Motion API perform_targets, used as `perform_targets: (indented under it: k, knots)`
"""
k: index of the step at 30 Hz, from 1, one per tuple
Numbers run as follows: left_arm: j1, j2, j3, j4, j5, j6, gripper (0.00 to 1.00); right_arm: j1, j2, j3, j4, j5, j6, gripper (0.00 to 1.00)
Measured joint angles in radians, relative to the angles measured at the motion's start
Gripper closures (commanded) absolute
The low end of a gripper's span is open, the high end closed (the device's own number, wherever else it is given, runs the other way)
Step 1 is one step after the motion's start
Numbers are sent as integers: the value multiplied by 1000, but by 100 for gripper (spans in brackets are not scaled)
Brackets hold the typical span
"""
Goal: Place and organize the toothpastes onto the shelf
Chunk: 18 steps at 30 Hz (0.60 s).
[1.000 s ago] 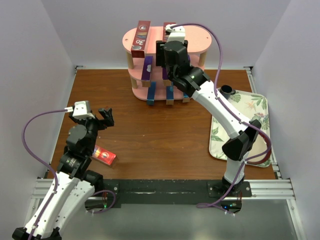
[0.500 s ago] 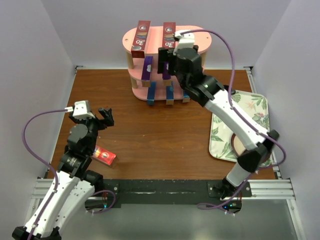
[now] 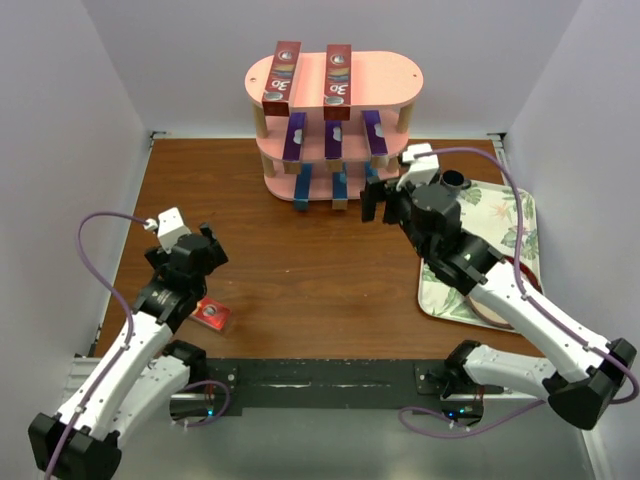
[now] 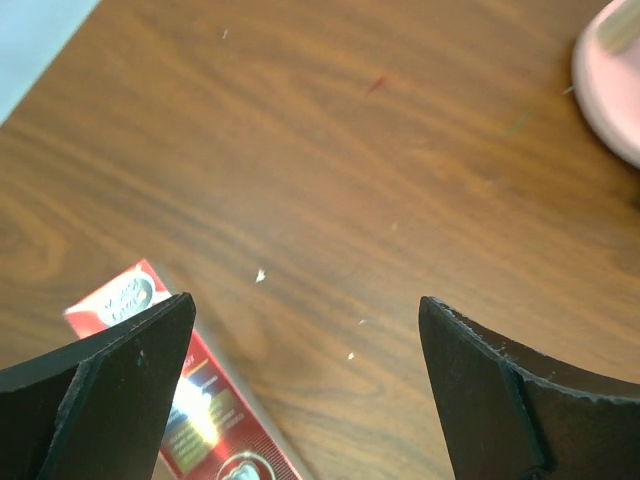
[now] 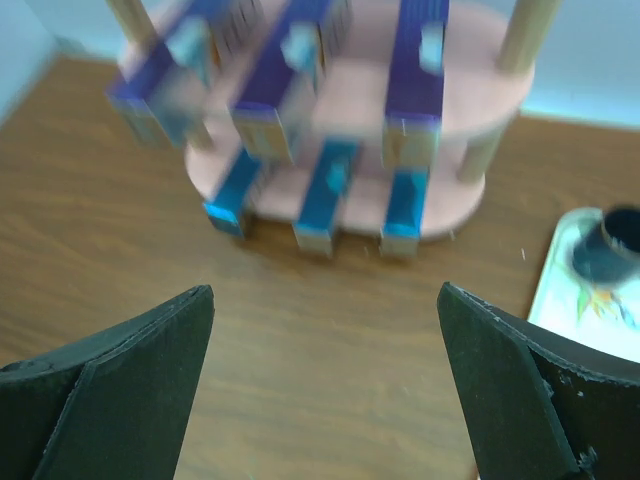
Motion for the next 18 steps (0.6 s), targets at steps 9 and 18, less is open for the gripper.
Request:
perform_targets:
  k: [9,18]
  knots:
    - [209,111,-18,-59,106,-95,0,-10,-99,-228,-10,1,9,1]
    - [270,146,-50,-131,180,-224,0,-47,-153,-329,16,-4,8,1]
